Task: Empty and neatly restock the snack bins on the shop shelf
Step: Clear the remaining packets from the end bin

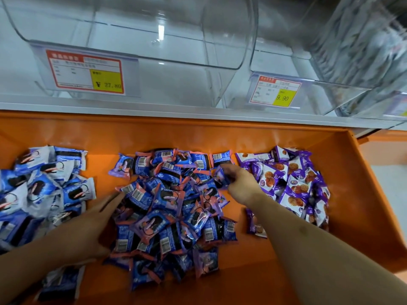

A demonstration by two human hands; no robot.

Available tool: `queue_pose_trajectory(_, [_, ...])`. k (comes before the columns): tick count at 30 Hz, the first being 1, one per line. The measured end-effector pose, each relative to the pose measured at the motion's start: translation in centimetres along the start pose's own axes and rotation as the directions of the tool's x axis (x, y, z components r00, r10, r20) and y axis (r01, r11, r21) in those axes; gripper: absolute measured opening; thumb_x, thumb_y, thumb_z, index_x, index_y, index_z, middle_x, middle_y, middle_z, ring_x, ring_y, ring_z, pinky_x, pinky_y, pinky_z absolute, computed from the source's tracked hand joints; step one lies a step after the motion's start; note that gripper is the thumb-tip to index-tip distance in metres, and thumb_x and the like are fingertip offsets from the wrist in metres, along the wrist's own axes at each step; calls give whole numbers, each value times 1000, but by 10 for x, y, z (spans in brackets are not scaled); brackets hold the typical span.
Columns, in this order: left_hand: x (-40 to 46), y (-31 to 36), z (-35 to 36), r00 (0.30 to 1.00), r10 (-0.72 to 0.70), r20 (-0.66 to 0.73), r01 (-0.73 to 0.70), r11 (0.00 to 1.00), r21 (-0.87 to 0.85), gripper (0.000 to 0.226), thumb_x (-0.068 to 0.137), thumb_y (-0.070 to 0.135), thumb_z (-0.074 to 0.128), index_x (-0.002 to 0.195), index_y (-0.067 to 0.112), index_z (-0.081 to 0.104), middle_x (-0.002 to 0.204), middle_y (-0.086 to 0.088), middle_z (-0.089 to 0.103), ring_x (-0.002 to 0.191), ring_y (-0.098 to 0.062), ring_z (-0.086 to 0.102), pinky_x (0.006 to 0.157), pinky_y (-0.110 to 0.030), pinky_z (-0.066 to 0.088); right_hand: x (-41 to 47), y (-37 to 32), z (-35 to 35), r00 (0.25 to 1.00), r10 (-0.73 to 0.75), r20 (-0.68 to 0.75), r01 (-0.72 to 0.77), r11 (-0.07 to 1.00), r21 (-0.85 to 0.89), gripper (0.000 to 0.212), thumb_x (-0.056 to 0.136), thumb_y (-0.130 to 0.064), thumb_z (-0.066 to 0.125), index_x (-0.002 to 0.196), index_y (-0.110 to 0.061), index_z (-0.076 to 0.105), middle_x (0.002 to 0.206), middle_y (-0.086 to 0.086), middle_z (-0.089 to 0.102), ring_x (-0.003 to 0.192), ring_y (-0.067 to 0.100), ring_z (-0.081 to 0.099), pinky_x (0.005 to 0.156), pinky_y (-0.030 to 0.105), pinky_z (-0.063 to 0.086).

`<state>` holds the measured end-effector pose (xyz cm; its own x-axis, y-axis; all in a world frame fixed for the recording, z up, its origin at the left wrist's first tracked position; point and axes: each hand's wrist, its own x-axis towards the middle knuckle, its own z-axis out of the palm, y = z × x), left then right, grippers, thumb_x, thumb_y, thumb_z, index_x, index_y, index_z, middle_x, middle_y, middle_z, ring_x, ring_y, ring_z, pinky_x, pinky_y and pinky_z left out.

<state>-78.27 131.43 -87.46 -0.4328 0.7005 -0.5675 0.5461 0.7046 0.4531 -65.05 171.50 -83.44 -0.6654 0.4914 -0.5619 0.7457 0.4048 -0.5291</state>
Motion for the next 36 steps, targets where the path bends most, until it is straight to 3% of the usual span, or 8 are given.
queue_pose_trajectory(3, [1, -3, 3, 1000, 15, 0, -15, 999, -47, 147, 61, 43, 89, 152, 57, -25, 166, 26, -20, 128, -16, 56, 73, -25, 59, 15, 15, -13, 983, -23, -183, 0, 992, -123, 75, 86, 11, 57, 146, -34, 54, 133, -1, 59, 87, 26, 69, 50, 25, 49])
queue_pose_trajectory(6, [2, -10, 8, 999, 36, -25, -38, 995, -87, 145, 58, 42, 88, 154, 59, -19, 158, 37, -19, 131, -18, 55, 79, -32, 61, 32, 28, -21, 982, -63, -176, -8, 926, -377, 72, 86, -9, 74, 149, -39, 53, 142, 9, 53, 125, 31, 58, 99, 32, 53])
queue_pose_trajectory(8, [3, -13, 9, 998, 50, -36, -53, 994, -96, 145, 57, 46, 87, 154, 58, -20, 157, 41, -21, 132, -19, 54, 84, -35, 61, 42, 37, -19, 985, -59, -161, -24, 880, -474, 74, 81, -22, 81, 146, -43, 53, 140, 8, 55, 131, 34, 51, 112, 41, 46])
queue_pose_trajectory(20, [-11, -3, -6, 998, 52, 31, -48, 993, -110, 153, 45, 75, 89, 151, 64, -20, 159, 39, -25, 148, 1, 12, 103, -18, 38, 5, 21, -47, 927, -288, -240, 110, 821, -561, 52, 77, -14, 78, 127, -20, 65, 110, 9, 68, 105, 32, 61, 90, 42, 54])
queue_pose_trajectory(27, [-15, 18, -23, 999, 39, -15, -40, 986, -160, 150, 53, 70, 92, 152, 62, -20, 167, 27, -17, 155, -8, 14, 113, -26, 36, -28, 30, -102, 895, -106, -433, -263, 659, -705, 63, 85, -28, 70, 144, -16, 53, 142, 13, 57, 128, 40, 47, 107, 49, 43])
queue_pose_trajectory(32, [-7, 16, -21, 998, 48, -39, -54, 983, -174, 146, 57, 70, 90, 155, 57, -19, 165, 31, -16, 158, -11, 10, 121, -33, 33, 2, 0, -49, 968, -232, -98, 164, 877, -451, 75, 84, -23, 77, 151, -36, 48, 151, 2, 50, 129, 26, 54, 106, 37, 51])
queue_pose_trajectory(34, [-4, 12, -17, 999, 32, -27, -35, 987, -157, 147, 57, 74, 88, 152, 60, -22, 167, 27, -18, 159, -16, 7, 123, -41, 33, 22, -10, -24, 976, -207, 72, 219, 898, -381, 99, 78, -7, 81, 156, -48, 35, 162, -3, 34, 130, 15, 52, 93, 26, 57])
queue_pose_trajectory(36, [-2, 9, -12, 1000, 26, -11, -28, 990, -136, 147, 56, 77, 86, 151, 60, -26, 167, 26, -22, 159, -17, 3, 124, -47, 32, 45, -9, 0, 975, -130, 181, 189, 911, -365, 111, 73, -8, 83, 160, -49, 27, 171, -7, 13, 144, 18, 40, 98, 37, 58])
